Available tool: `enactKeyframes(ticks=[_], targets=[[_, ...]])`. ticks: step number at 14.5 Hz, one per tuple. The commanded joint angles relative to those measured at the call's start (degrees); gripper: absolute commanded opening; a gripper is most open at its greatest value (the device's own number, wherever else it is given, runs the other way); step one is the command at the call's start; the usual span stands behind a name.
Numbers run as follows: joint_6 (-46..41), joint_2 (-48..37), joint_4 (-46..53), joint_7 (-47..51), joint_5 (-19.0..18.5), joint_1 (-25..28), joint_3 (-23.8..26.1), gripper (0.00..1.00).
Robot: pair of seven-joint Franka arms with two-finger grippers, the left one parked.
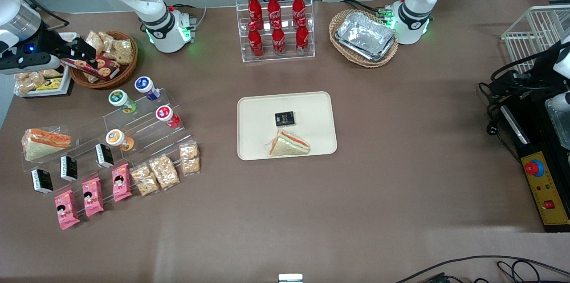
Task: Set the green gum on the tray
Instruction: 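Move the right gripper toward the snack rack's round bottles, then lower the open right gripper over the green-labelled bottle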
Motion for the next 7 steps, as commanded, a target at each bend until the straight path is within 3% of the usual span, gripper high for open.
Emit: enactKeyframes(ticks=[1, 7], targets=[[1.8, 0.1, -0.8, 0.7, -0.8, 0.0, -0.1, 1.00], [7.3, -0.7, -6.0, 0.3, -0.8, -1.2, 0.0, 1.00]])
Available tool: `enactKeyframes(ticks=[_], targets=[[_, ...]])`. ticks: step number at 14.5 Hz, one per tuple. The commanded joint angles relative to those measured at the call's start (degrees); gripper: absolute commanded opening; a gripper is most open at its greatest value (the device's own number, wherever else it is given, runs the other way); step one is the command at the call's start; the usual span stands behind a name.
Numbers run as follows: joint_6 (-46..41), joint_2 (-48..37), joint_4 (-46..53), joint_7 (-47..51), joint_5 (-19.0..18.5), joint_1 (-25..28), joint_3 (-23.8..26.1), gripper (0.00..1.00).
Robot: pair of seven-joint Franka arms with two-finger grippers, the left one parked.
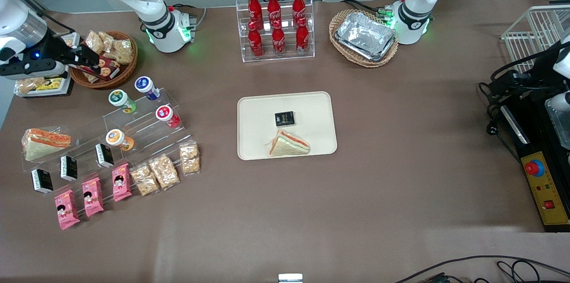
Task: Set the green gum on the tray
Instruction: 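Lower the open right gripper over the green-labelled bottle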
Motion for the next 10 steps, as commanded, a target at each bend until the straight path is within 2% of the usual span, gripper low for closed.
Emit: enactKeyframes(ticks=[1, 8, 10], targets=[[4.8, -0.7, -4.2, 0.3, -0.7, -0.8, 0.2, 1.00], [19.5, 0.6, -16.1, 0.3, -0.7, -1.2, -0.4, 1.00], [20.9, 1.1, -17.3, 0.3, -0.7, -1.3, -0.4, 1.00]])
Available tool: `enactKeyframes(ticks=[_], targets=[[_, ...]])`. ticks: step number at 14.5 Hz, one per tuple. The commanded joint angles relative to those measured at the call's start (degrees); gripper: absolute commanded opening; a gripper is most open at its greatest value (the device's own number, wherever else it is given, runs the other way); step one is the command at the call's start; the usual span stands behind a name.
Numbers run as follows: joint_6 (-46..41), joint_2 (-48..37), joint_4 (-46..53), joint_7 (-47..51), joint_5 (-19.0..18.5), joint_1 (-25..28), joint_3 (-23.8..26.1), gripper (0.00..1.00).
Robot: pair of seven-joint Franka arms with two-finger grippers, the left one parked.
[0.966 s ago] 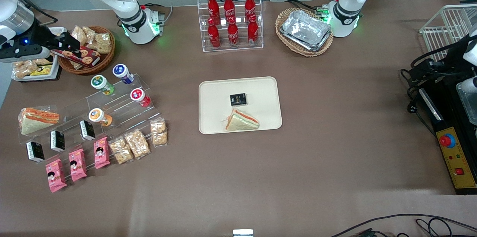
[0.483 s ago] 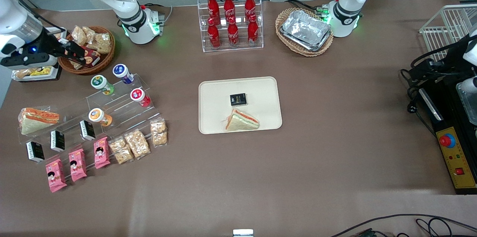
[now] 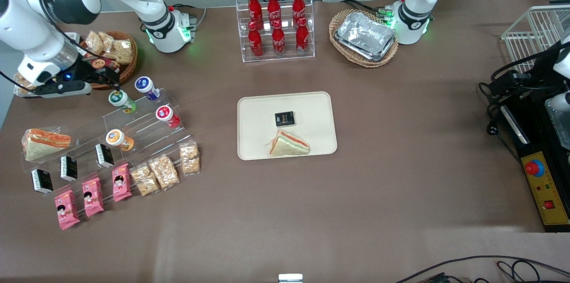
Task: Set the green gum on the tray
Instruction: 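Lower the open right gripper over the green-labelled bottle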
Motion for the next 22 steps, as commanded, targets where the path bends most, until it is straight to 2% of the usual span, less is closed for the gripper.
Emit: enactKeyframes(ticks=[1, 8, 17, 22], targets=[[3.5, 0.2, -2.9, 0.3, -0.6, -0.6, 0.0, 1.00], [7.5, 2.3, -5.5, 0.2, -0.6, -1.5, -0.1, 1.00], [8.7, 3.9, -6.1, 0.3, -0.6, -1.3, 0.0, 1.00], [9.5, 4.7, -6.4, 0.4, -0.6, -1.3, 0.0, 0.96]])
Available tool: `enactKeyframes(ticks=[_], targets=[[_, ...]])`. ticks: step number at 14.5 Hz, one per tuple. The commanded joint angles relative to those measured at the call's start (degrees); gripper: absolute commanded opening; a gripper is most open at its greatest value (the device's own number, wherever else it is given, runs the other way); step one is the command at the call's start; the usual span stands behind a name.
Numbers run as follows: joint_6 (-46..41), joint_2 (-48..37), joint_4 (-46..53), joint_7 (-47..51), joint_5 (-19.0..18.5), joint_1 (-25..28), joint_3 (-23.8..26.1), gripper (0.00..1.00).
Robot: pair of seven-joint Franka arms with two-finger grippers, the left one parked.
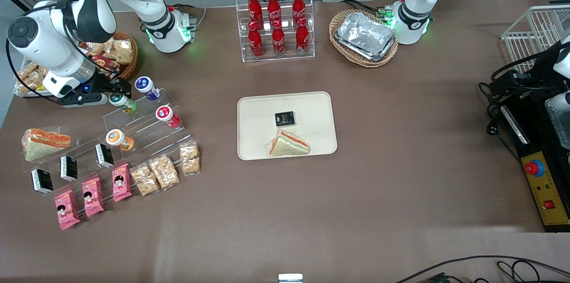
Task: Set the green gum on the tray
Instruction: 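Close the right gripper on the green-labelled bottle and lift it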
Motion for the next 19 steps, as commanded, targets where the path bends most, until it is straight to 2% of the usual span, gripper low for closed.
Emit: enactKeyframes(ticks=[1, 2, 4, 5, 6, 7, 8, 9, 11, 12, 16, 19], targets=[[1.9, 0.7, -0.6, 0.4, -0.5, -0.2, 0.1, 0.94], [2.1, 0.9, -0.7, 0.4, -0.5, -0.2, 0.1, 0.86], [2.3, 1.0, -0.8, 0.4, -0.5, -0.2, 0.1, 0.82], [2.3, 1.0, -0.8, 0.4, -0.5, -0.2, 0.1, 0.74], [2.3, 1.0, -0.8, 0.4, -0.5, -0.2, 0.1, 0.71], [2.3, 1.1, -0.8, 0.4, -0.5, -0.2, 0.1, 0.63], [2.3, 1.2, -0.8, 0.4, -0.5, -0.2, 0.1, 0.61], [2.3, 1.4, -0.7, 0.4, -0.4, -0.2, 0.1, 0.55], [2.3, 1.5, -0.7, 0.4, -0.1, -0.2, 0.1, 0.49], [2.2, 1.5, -0.7, 0.4, -0.1, -0.2, 0.1, 0.40], [-0.9, -1.2, 1.3, -0.6, 0.1, -0.3, 0.0, 0.39], [-12.3, -3.5, 9.9, -1.7, 0.1, -0.2, 0.6, 0.38]])
